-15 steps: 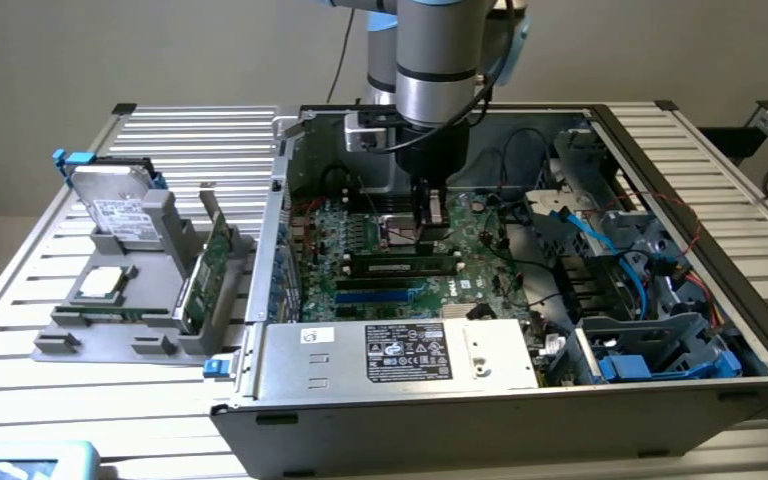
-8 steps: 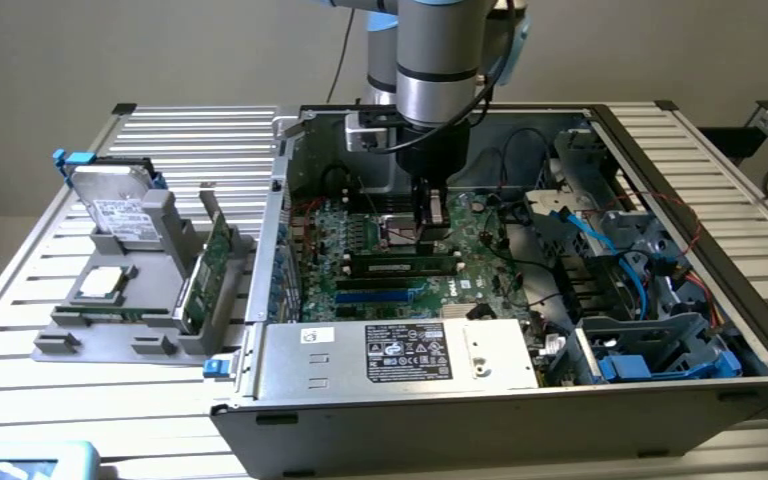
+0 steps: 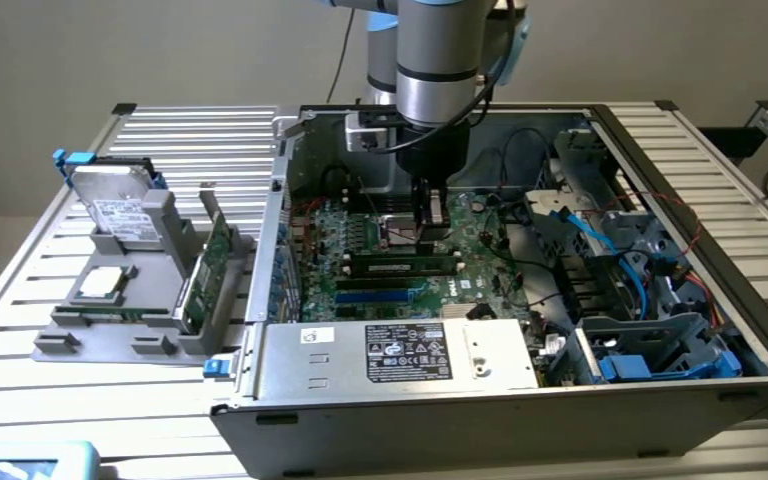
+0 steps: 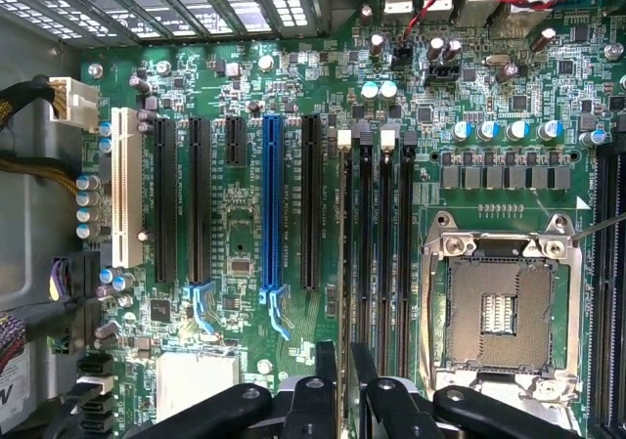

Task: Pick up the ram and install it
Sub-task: 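Press down the ram until it locks into place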

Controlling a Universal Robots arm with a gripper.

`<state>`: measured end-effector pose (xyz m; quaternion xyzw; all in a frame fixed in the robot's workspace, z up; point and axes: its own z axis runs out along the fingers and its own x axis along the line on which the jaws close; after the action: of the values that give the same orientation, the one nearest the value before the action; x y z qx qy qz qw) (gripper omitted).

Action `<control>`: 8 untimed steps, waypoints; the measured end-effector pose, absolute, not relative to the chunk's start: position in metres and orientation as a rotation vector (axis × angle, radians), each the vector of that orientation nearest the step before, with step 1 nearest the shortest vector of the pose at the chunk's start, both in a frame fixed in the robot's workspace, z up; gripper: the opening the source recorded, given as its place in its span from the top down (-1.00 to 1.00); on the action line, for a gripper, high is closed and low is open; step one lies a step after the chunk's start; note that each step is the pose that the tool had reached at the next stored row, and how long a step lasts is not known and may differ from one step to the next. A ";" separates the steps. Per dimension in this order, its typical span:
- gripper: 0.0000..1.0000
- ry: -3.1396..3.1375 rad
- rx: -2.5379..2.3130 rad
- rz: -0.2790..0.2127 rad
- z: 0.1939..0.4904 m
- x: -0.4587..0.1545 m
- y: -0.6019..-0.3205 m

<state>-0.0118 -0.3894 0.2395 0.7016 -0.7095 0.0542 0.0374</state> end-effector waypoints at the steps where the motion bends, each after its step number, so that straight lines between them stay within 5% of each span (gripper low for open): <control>1: 0.63 -2.177 2.153 0.166 0.240 -0.012 -0.389; 8: 0.79 -2.177 2.153 0.166 0.240 -0.009 -0.390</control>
<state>-0.0085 -0.3896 0.2396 0.7017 -0.7095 0.0540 0.0377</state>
